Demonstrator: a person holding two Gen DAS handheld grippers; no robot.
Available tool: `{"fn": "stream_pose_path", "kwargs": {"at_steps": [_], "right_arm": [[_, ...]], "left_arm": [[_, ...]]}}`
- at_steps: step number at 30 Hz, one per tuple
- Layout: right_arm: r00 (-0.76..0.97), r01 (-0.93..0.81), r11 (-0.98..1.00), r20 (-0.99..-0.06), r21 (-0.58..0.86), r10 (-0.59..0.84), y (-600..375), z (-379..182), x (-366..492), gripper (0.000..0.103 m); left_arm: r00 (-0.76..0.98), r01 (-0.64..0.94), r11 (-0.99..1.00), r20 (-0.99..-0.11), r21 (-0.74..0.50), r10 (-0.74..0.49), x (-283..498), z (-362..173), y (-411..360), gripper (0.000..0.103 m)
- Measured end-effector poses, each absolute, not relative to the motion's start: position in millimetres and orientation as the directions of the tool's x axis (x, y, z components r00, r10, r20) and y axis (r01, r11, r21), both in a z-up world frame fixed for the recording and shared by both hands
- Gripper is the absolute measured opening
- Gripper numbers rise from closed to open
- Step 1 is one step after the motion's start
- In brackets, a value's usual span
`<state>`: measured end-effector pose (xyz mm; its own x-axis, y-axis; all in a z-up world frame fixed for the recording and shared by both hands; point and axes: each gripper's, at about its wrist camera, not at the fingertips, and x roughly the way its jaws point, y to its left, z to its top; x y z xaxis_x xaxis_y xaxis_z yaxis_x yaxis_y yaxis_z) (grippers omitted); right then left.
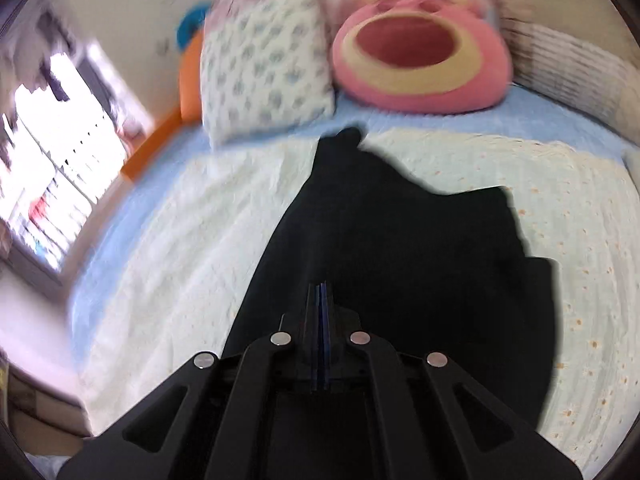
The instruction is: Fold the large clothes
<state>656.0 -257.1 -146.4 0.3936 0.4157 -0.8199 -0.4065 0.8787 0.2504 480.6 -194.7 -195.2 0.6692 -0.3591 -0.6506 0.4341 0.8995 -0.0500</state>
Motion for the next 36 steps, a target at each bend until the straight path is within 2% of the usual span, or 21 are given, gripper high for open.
{"fn": "stream_pose_path", "kwargs": {"at_steps": [2,3,4,6,8,11,12,13,15,20,22,31,36], "right_arm": [[0.394,-0.343,0.929,-0.878,0.136,0.274,-254,-169,665,0.001],[0.389,-0.321,0.936,-0.881,0.144,0.269,-260,-181,668,0.000],[0.386,-0.291,0.935,-0.870,0.202,0.308,-269,-191,672,0.000],[0.445,-0.218,0.905,-0.788,0.366,0.426,-292,-206,668,0.000],[0.513,-0.243,0.878,-0.714,0.412,0.477,-303,-209,654,0.000],[0.527,-0.264,0.784,-0.597,0.562,0.605,-330,-216,645,0.000],[0.513,-0.259,0.748,-0.570,0.610,0.642,-339,-220,648,0.000],[0.495,-0.256,0.702,-0.534,0.665,0.686,-349,-224,651,0.000],[0.461,-0.264,0.660,-0.509,0.704,0.727,-356,-228,652,0.000],[0.462,-0.285,0.675,-0.519,0.681,0.719,-353,-228,653,0.000],[0.465,-0.289,0.681,-0.523,0.673,0.714,-349,-227,654,0.000],[0.482,-0.300,0.717,-0.549,0.629,0.683,-346,-226,649,0.000],[0.486,-0.302,0.723,-0.552,0.621,0.677,-346,-226,648,0.000]], "left_arm": [[0.669,0.435,0.899,-0.652,-0.048,-0.358,481,-195,-195,0.100],[0.667,0.436,0.899,-0.653,-0.046,-0.357,481,-195,-195,0.100],[0.666,0.437,0.899,-0.658,-0.041,-0.353,481,-195,-196,0.100],[0.663,0.439,0.898,-0.665,-0.027,-0.343,482,-195,-197,0.100],[0.650,0.455,0.889,-0.663,-0.050,-0.371,480,-188,-193,0.100],[0.563,0.489,0.827,-0.625,-0.276,-0.541,481,-171,-159,0.100],[0.512,0.472,0.791,-0.609,-0.389,-0.605,488,-163,-140,0.100],[0.481,0.454,0.768,-0.601,-0.452,-0.638,494,-158,-127,0.100],[0.450,0.379,0.732,-0.579,-0.566,-0.680,515,-146,-92,0.100],[0.353,0.189,0.671,-0.588,-0.717,-0.728,584,-157,-53,0.100],[0.334,0.182,0.684,-0.610,-0.706,-0.719,598,-162,-59,0.100],[0.225,0.225,0.843,-0.816,-0.489,-0.533,627,-191,-117,0.100],[0.212,0.264,0.829,-0.809,-0.492,-0.548,625,-176,-142,0.099]]}}
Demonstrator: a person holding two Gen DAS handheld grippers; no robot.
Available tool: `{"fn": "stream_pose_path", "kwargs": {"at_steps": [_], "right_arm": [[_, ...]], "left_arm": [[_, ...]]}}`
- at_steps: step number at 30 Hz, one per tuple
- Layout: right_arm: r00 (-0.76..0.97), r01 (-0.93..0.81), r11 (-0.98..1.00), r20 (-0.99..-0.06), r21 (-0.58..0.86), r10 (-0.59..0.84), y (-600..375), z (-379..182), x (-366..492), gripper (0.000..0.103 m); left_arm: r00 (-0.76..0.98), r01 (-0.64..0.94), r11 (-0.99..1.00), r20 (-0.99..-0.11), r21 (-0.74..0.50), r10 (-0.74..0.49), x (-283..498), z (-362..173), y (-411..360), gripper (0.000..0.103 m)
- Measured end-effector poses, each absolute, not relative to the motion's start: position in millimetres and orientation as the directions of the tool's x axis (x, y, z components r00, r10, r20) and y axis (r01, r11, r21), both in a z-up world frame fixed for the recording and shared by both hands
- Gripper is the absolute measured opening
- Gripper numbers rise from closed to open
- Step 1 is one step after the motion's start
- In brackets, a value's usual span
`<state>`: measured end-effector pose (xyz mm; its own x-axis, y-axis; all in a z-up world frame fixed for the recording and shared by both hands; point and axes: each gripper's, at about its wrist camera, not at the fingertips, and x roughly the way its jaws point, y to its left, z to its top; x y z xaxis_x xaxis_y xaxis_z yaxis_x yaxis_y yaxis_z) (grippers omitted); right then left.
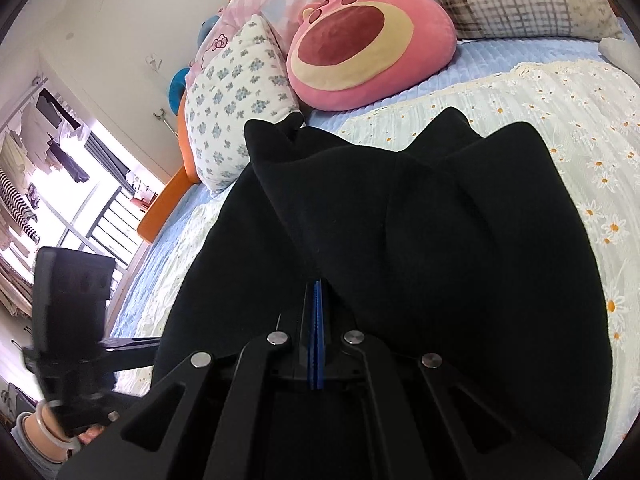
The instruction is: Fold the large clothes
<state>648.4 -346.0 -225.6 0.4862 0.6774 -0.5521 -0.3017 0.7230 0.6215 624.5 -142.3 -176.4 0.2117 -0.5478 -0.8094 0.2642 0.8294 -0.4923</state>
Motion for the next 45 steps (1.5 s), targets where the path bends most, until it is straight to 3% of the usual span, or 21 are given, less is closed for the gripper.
{"fn": "stream_pose_path", "kwargs": {"at_steps": [3,5,7,11,12,13,14,15,20,24,28,35,38,43,45], "right_arm": [[0.489,-0.299,0.728,-0.556,0.616,0.672,-344,-226,648,0.000],[0.496,-0.295,0.746,-0.572,0.597,0.654,-342,-225,647,0.000],[0.512,-0.296,0.806,-0.627,0.512,0.587,-329,-218,643,0.000],[0.455,-0.272,0.872,-0.744,0.408,0.490,-313,-200,638,0.005],[0.419,-0.241,0.859,-0.750,0.452,0.512,-321,-187,630,0.015],[0.405,-0.233,0.839,-0.736,0.492,0.543,-328,-179,622,0.032],[0.388,-0.221,0.808,-0.711,0.547,0.587,-342,-165,607,0.079],[0.394,-0.209,0.799,-0.699,0.564,0.597,-352,-156,595,0.099],[0.326,-0.055,0.742,-0.690,0.668,0.646,-415,-145,536,0.098],[0.306,0.049,0.774,-0.747,0.631,0.590,-450,-162,518,0.099],[0.266,0.126,0.655,-0.662,0.745,0.701,-460,-189,526,0.099],[0.124,0.184,0.673,-0.696,0.716,0.707,-424,-225,552,0.099],[0.094,0.121,0.727,-0.737,0.676,0.669,-401,-211,558,0.099],[0.124,0.089,0.679,-0.685,0.728,0.718,-390,-194,571,0.099],[0.110,0.132,0.754,-0.765,0.644,0.634,-393,-209,572,0.099]], "left_arm": [[0.224,0.300,0.812,-0.791,-0.500,-0.570,619,-165,-159,0.099],[0.238,0.304,0.855,-0.836,-0.420,-0.495,619,-171,-167,0.099],[0.220,0.262,0.900,-0.886,-0.349,-0.407,623,-196,-169,0.101],[0.254,0.256,0.894,-0.867,-0.366,-0.428,621,-197,-166,0.101],[0.254,0.256,0.891,-0.864,-0.374,-0.436,622,-197,-165,0.101],[0.261,0.262,0.889,-0.859,-0.377,-0.441,621,-198,-164,0.101],[0.271,0.271,0.887,-0.854,-0.375,-0.444,620,-199,-165,0.101],[0.280,0.278,0.884,-0.849,-0.375,-0.448,620,-200,-164,0.101],[0.318,0.345,0.833,-0.781,-0.432,-0.537,610,-204,-146,0.101],[0.331,0.360,0.824,-0.766,-0.437,-0.551,609,-204,-141,0.101],[0.336,0.357,0.838,-0.780,-0.413,-0.527,610,-203,-144,0.101],[0.347,0.368,0.831,-0.767,-0.417,-0.539,608,-205,-142,0.101],[0.353,0.374,0.826,-0.759,-0.422,-0.548,599,-207,-143,0.101],[0.349,0.375,0.818,-0.751,-0.436,-0.560,596,-207,-137,0.101],[0.351,0.377,0.818,-0.751,-0.434,-0.560,594,-207,-135,0.101]]}}
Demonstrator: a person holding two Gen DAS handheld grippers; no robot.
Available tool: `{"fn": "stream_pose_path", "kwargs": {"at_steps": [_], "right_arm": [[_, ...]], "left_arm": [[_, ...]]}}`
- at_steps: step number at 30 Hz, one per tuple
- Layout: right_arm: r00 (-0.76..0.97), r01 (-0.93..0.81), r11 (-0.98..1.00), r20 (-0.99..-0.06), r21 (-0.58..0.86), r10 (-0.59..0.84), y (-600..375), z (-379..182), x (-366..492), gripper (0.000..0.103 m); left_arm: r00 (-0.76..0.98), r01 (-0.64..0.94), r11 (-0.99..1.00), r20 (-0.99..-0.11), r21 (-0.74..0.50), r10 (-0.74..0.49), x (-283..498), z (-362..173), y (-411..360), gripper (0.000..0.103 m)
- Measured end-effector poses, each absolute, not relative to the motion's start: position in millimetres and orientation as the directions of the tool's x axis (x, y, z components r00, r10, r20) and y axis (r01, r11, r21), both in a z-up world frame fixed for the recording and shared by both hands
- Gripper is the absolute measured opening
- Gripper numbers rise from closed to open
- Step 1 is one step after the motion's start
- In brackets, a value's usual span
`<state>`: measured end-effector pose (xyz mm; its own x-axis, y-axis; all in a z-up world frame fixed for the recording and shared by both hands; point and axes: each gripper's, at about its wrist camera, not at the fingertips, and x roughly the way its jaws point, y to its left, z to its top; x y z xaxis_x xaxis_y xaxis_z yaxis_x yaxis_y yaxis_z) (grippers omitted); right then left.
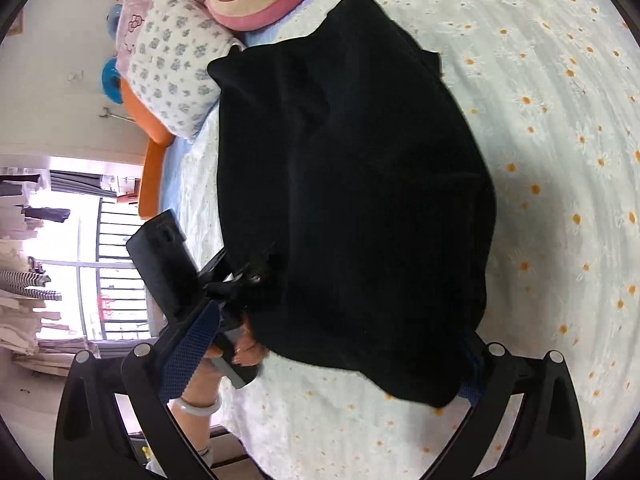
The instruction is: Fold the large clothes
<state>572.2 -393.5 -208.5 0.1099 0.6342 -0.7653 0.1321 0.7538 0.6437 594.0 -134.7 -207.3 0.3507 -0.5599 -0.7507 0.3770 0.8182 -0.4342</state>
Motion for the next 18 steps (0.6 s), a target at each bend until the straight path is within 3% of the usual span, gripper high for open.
{"fn": "stream_pose_path", "kwargs": {"at_steps": [1,4,7,11,13,15,18], "right_arm": [[0.091,0.155,0.801,-0.815,0.579,0.572,-394,-218,572,0.098],[0.100,0.167,0.832,-0.849,0.529,0.519,-384,-226,573,0.099],[0.134,0.142,0.799,-0.811,0.585,0.570,-371,-211,577,0.098],[0.142,0.078,0.835,-0.836,0.544,0.531,-354,-200,584,0.085],[0.125,0.055,0.891,-0.889,0.450,0.441,-346,-206,584,0.070],[0.132,0.034,0.912,-0.906,0.409,0.401,-342,-205,581,0.063],[0.154,0.007,0.927,-0.916,0.376,0.371,-339,-197,575,0.051]], "left_arm": [[0.351,0.379,0.819,-0.752,-0.431,-0.558,594,-207,-134,0.101],[0.352,0.377,0.819,-0.751,-0.433,-0.559,594,-208,-130,0.101],[0.354,0.377,0.817,-0.747,-0.436,-0.562,593,-209,-130,0.101],[0.354,0.372,0.826,-0.758,-0.424,-0.548,592,-207,-135,0.101],[0.353,0.362,0.841,-0.776,-0.402,-0.523,592,-207,-138,0.101],[0.352,0.353,0.859,-0.798,-0.372,-0.490,593,-204,-142,0.101],[0.355,0.294,0.894,-0.830,-0.339,-0.431,596,-198,-146,0.093]]}}
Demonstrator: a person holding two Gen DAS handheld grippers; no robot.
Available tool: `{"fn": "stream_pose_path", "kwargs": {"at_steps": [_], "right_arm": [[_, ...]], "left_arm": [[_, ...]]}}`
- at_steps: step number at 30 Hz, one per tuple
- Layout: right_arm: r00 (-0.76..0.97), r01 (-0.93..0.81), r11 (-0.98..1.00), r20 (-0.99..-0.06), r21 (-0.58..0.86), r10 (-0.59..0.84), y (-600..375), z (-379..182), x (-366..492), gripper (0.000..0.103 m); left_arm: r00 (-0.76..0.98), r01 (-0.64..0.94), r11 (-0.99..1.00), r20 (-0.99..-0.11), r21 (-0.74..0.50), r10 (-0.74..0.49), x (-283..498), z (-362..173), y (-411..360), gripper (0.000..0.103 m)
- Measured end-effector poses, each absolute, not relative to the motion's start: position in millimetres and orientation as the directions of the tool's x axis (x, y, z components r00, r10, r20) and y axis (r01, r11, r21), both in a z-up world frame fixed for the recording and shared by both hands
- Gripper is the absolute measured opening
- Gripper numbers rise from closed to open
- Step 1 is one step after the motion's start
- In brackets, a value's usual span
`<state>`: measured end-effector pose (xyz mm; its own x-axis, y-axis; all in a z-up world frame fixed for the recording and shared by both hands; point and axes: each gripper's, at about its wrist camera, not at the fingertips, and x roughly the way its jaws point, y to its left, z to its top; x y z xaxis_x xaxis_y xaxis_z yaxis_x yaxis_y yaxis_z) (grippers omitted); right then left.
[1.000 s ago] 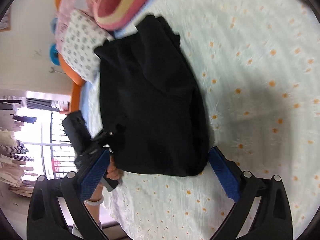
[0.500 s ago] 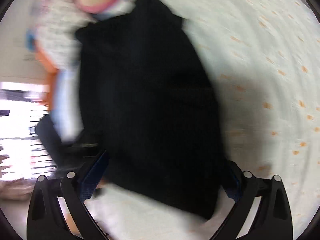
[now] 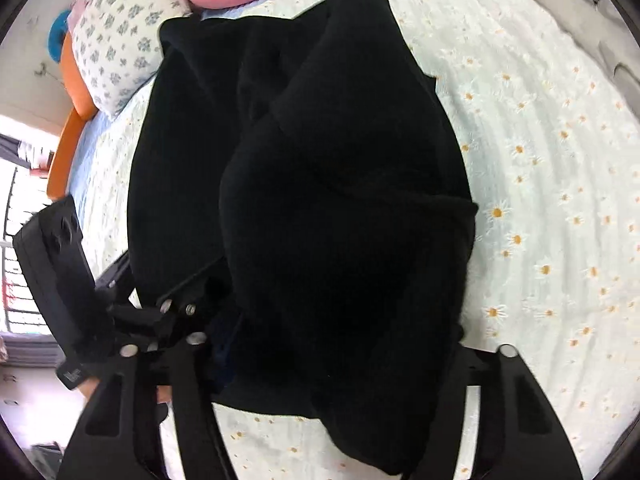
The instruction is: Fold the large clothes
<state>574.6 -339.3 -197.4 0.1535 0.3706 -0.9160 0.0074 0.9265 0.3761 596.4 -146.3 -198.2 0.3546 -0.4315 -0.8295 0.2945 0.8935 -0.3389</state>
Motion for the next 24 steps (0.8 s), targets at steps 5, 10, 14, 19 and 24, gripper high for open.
{"fn": "stream_pose_path", "kwargs": {"at_steps": [5,10,14,19,24], "right_arm": [[0.192,-0.052,0.953,-0.934,0.297,0.302,-315,-182,570,0.039],[0.259,-0.118,0.938,-0.902,0.325,0.345,-297,-145,566,0.026],[0.294,-0.140,0.925,-0.878,0.353,0.379,-298,-116,554,0.026],[0.317,-0.169,0.901,-0.844,0.399,0.433,-299,-92,530,0.026],[0.330,-0.241,0.871,-0.808,0.429,0.489,-261,-63,518,0.026]], "left_arm": [[0.392,0.232,0.938,-0.858,-0.258,-0.333,596,-171,-152,0.037],[0.485,0.229,0.958,-0.834,-0.172,-0.265,581,-138,-164,0.032],[0.522,0.237,0.953,-0.803,-0.189,-0.288,565,-112,-163,0.031],[0.571,0.247,0.958,-0.778,-0.143,-0.263,540,-79,-152,0.031],[0.637,0.197,0.976,-0.745,-0.090,-0.198,512,-45,-111,0.032]]}}
